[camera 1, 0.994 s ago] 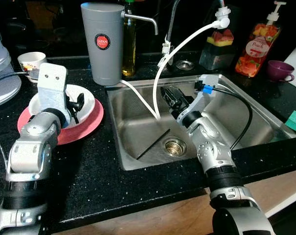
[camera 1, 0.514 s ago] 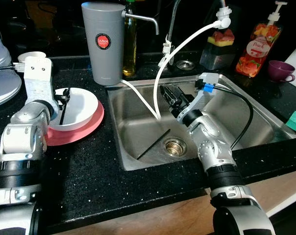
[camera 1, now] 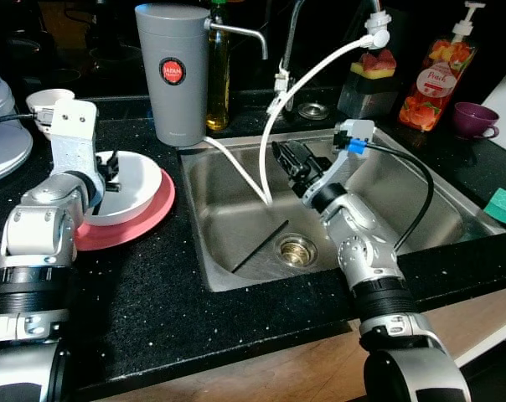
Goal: Kitchen organization
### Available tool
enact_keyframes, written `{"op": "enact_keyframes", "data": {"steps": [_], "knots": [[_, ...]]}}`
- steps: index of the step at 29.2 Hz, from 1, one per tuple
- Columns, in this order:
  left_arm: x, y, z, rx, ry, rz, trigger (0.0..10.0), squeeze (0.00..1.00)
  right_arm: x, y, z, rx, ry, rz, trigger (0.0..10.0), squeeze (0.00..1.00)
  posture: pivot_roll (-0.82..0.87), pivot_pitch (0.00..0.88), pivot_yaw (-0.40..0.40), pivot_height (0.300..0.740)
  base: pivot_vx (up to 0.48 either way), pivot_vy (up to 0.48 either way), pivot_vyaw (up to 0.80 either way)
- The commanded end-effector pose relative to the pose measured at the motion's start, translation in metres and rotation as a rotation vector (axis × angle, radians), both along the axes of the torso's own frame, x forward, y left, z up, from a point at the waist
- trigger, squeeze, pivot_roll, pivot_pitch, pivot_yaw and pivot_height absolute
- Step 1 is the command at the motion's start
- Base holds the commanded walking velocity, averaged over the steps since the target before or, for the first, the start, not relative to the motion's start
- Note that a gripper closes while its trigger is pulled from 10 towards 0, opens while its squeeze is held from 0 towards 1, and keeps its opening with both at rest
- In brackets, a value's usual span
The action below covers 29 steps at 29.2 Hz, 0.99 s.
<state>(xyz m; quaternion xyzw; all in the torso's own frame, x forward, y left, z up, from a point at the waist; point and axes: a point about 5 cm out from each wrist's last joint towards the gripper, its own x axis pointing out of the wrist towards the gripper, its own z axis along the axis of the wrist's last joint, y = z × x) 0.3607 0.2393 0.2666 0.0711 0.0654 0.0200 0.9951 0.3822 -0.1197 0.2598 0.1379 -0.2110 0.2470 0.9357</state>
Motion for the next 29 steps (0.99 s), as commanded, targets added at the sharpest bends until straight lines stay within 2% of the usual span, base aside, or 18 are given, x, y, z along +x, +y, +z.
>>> {"op": "enact_keyframes", "data": {"steps": [1, 10, 14, 15, 17, 20, 21, 23, 24, 26, 27, 28, 29], "knots": [[-0.001, 0.002, -0.002, 0.01, 0.021, -0.003, 0.0, 0.0, 0.001, -0.002, 0.0, 0.001, 0.006, 0.002, 10.0, 0.0, 0.03, 0.072, -0.04, 0.74, 0.0, 0.0, 0.0], [-0.001, 0.001, 0.008, 0.014, -0.026, 0.001, 0.0, 0.0, 0.002, -0.003, 0.001, 0.002, 0.005, 0.0, 10.0, 0.0, 0.03, 0.072, -0.038, 0.74, 0.0, 0.0, 0.0], [-0.003, -0.004, 0.019, 0.032, -0.078, -0.024, 0.0, 0.0, 0.001, -0.003, 0.002, 0.004, 0.001, 0.0, 10.0, 0.0, 0.03, 0.072, -0.038, 0.74, 0.0, 0.0, 0.0], [-0.004, -0.011, 0.027, 0.041, -0.136, -0.074, 0.0, 0.0, 0.001, -0.004, 0.003, 0.009, 0.0, 0.0, 10.0, 0.0, 0.03, 0.074, -0.038, 0.74, 0.0, 0.0, 0.0], [-0.011, -0.034, 0.045, 0.033, -0.269, -0.247, 0.0, 0.0, 0.001, -0.004, 0.004, 0.029, 0.005, 0.006, 10.0, 0.0, 0.03, 0.074, -0.038, 0.74, 0.0, 0.0, 0.0], [-0.028, -0.069, 0.062, -0.149, -0.383, -0.531, 0.0, 0.0, 0.001, -0.003, 0.005, 0.059, 0.022, 0.027, 10.0, 0.0, 0.03, 0.075, -0.039, 0.74, 0.0, 0.0, 0.0], [-0.033, -0.076, 0.065, -0.184, -0.399, -0.592, 0.0, 0.0, 0.001, -0.003, 0.005, 0.067, 0.027, 0.034, 10.0, 0.0, 0.03, 0.076, -0.039, 0.74, 0.0, 0.0, 0.0], [-0.042, -0.087, 0.06, -0.221, -0.375, -0.707, 0.0, 0.0, 0.0, -0.002, 0.005, 0.104, 0.043, 0.062, 10.0, 0.0, 0.02, 0.078, -0.037, 0.74, 0.0, 0.0, 0.0], [-0.042, -0.087, 0.06, -0.221, -0.375, -0.707, 0.0, 0.0, 0.0, -0.002, 0.005, 0.104, 0.043, 0.062, 10.0, 0.0, 0.02, 0.078, -0.037, 0.74, 0.0, 0.0, 0.0], [-0.051, -0.094, 0.054, -0.274, -0.341, -0.796, 0.0, 0.0, -0.001, 0.0, 0.006, 0.151, 0.067, 0.096, 10.0, 0.0, 0.02, 0.079, -0.035, 0.74, 0.0, 0.0, 0.0], [-0.051, -0.094, 0.054, -0.274, -0.341, -0.796, 0.0, 0.0, -0.001, 0.0, 0.006, 0.151, 0.067, 0.096, 10.0, 0.0, 0.02, 0.079, -0.035, 0.74, 0.0, 0.0, 0.0], [-0.054, -0.096, 0.05, -0.32, -0.308, -0.828, 0.0, 0.0, -0.002, 0.002, 0.004, 0.176, 0.098, 0.124, 10.0, 0.0, 0.02, 0.079, -0.035, 0.74, 0.0, 0.0, 0.0], [-0.057, -0.096, 0.046, -0.354, -0.282, -0.846, 0.0, 0.0, -0.003, 0.004, 0.003, 0.199, 0.13, 0.149, 10.0, 0.93, 0.02, 0.08, -0.036, 0.74, 0.0, 0.0, 0.0]]}}
